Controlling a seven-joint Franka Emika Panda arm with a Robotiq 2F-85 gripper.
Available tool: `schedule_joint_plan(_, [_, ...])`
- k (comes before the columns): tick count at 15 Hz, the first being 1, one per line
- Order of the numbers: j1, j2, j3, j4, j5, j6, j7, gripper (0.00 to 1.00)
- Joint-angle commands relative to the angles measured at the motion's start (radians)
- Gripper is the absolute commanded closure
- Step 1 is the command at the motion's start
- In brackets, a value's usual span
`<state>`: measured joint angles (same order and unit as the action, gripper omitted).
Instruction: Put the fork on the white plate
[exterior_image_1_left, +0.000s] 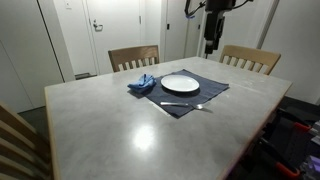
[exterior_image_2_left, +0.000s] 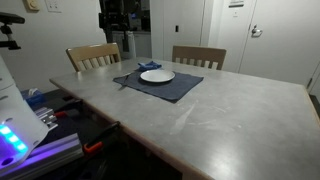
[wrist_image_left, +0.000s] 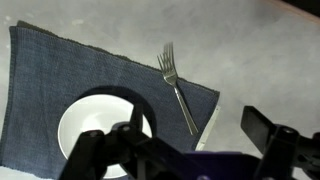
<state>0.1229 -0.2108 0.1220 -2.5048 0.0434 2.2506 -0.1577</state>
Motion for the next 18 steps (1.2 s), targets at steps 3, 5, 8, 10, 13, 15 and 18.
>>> schedule_joint_plan(3, [0.01, 0.008, -0.011, -0.006, 0.001, 0.01, -0.014, 0.0])
schedule_joint_plan(5, [0.012, 0.008, -0.007, -0.01, -0.009, 0.018, -0.015, 0.0])
schedule_joint_plan(8, [0.02, 0.016, 0.002, -0.025, -0.039, 0.062, -0.024, 0.0])
schedule_joint_plan(10, [0.027, 0.028, 0.005, -0.035, -0.062, 0.12, -0.047, 0.0])
schedule_joint_plan(13, [0.037, 0.063, 0.012, -0.041, -0.118, 0.207, -0.07, 0.0])
schedule_joint_plan(15, [0.041, 0.109, 0.018, -0.034, -0.171, 0.257, -0.075, 0.0])
schedule_joint_plan(18, [0.045, 0.205, 0.033, -0.002, -0.261, 0.288, -0.079, 0.0])
